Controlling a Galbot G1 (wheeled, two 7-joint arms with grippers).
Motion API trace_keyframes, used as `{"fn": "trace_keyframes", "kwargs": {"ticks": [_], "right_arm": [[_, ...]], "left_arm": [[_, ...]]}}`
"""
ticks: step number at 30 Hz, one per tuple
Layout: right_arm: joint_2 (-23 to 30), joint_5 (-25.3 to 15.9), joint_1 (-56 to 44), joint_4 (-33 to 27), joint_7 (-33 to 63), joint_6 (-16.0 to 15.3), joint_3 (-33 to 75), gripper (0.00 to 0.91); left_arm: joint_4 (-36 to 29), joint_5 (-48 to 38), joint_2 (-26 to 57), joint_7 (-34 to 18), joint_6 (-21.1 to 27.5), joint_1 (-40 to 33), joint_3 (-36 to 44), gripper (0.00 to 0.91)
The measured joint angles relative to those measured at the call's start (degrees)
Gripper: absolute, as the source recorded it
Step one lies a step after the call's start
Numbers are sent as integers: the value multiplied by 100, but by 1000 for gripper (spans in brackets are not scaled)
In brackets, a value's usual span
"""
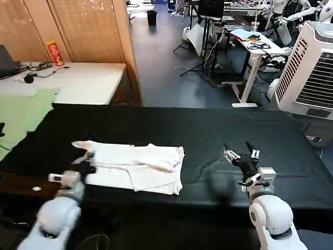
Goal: Fold and organize the clothes.
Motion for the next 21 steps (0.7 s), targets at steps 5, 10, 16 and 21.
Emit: {"fn": "trace_keyframes", "kwargs": {"ticks": [5, 10, 16, 21], "right_arm": [[5, -61, -153, 29, -2, 2, 126, 878], [48, -133, -211, 12, -9, 3, 139, 878], [105, -193, -179, -50, -17, 5, 83, 878], [130, -209, -149, -93, -30, 11, 46, 878]], "left_arm": [[-238, -582, -466, -208, 296, -177, 758, 0], [-359, -1072, -813, -349, 440, -331, 1344, 0], [-343, -1149, -1176, -369, 439, -560, 1841, 0], [-225, -947, -1393, -310, 328, -629, 2031, 0]]}}
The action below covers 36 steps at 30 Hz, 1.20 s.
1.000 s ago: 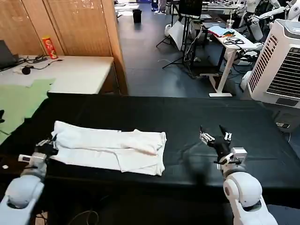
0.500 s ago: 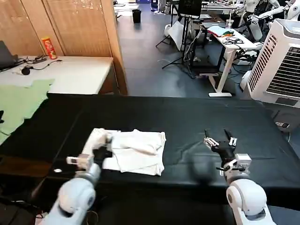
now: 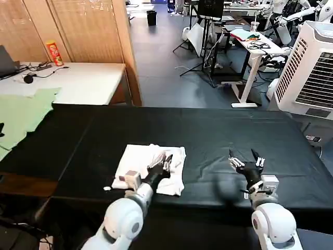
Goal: Fold and organize the clothes.
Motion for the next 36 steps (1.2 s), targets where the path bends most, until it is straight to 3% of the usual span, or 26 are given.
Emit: {"fn": "trace_keyframes", "kwargs": {"ticks": [1, 2, 3, 12, 20, 31, 36], "right_arm": [[0, 0, 1, -5, -4, 2, 0, 878], [-3, 0, 1, -8, -11, 5, 0, 878], [-12, 0, 2, -13, -21, 9, 1, 878], [-159, 192, 80, -66, -104, 20, -61, 878], [-349, 193, 289, -234, -477, 72, -355, 878], [-1242, -775, 713, -375, -1624, 812, -2043, 878], [-1541, -1190, 848, -422, -1881, 965, -2641, 878]], "left_arm": [[46, 104, -34, 39, -44, 6, 32, 59], [80, 197, -63, 98, -82, 23, 65, 702], [131, 300, -86, 169, -130, 50, 104, 878], [456, 711, -314, 301, -464, 217, 420, 878], [367, 1097, -441, 610, -800, 145, 497, 878], [51, 1494, 669, 599, -1057, 352, -980, 878], [-42, 1624, 762, 553, -1051, 555, -1414, 878]]}}
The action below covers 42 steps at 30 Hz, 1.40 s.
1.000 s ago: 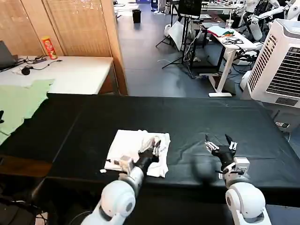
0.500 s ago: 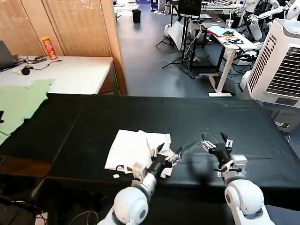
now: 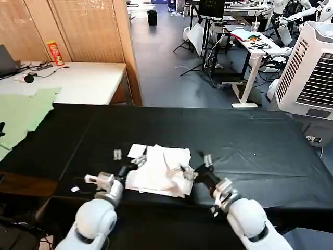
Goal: Fold and organize the clothes.
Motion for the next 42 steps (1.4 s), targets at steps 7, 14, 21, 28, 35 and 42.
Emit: {"fn": "trace_keyframes", "kwargs": {"ticks": [7, 14, 21, 28, 35, 42], "right_arm": [[1, -516, 170, -201, 114, 54, -443, 809], [68, -713, 170, -343, 272, 47, -438, 293], [238, -712, 174, -489, 396, 17, -370, 88], [481, -165, 69, -503, 685, -104, -133, 88], [953, 561, 116, -655, 1366, -474, 361, 878], [1400, 943, -11, -590, 1660, -497, 756, 878]], "left_arm": [[-45, 162, -67, -21, -39, 227, -194, 878], [-81, 267, -129, -26, -138, 421, -269, 878], [-140, 329, -176, -29, -187, 523, -287, 878], [-150, 332, -178, -34, -272, 589, -372, 878], [-4, 269, -189, -19, -359, 514, -383, 878], [234, -292, -159, 156, -429, 357, -394, 878]]}}
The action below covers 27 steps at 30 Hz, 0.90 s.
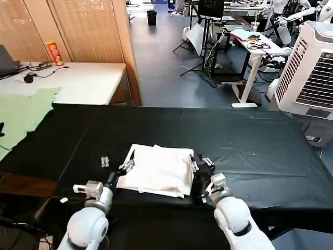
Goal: Fold and organize the clothes.
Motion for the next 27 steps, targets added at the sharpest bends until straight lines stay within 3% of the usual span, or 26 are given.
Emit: {"fn": "trace_keyframes", "kwargs": {"ticks": [8, 19, 21, 22, 23, 27], "right_arm": [[-22, 314, -302, 446, -141, 19, 551, 878], [-5, 313, -413, 633, -193, 43, 769, 878], [8, 307, -410, 632, -196, 48, 768, 878], [18, 303, -412, 634, -198, 50, 764, 878], [29, 297, -414, 639, -201, 54, 762, 878], [48, 282, -439, 667, -210, 75, 768, 878]], "left_arm": [[522, -985, 130, 347, -37, -214, -196, 878], [961, -2786, 253, 646, 507, -136, -480, 878], [981, -2965, 255, 673, 562, -120, -502, 575], [994, -3040, 254, 673, 596, -125, -509, 263], [1016, -3131, 248, 669, 622, -141, -515, 156], [1136, -3403, 201, 644, 736, -228, -516, 117]]}}
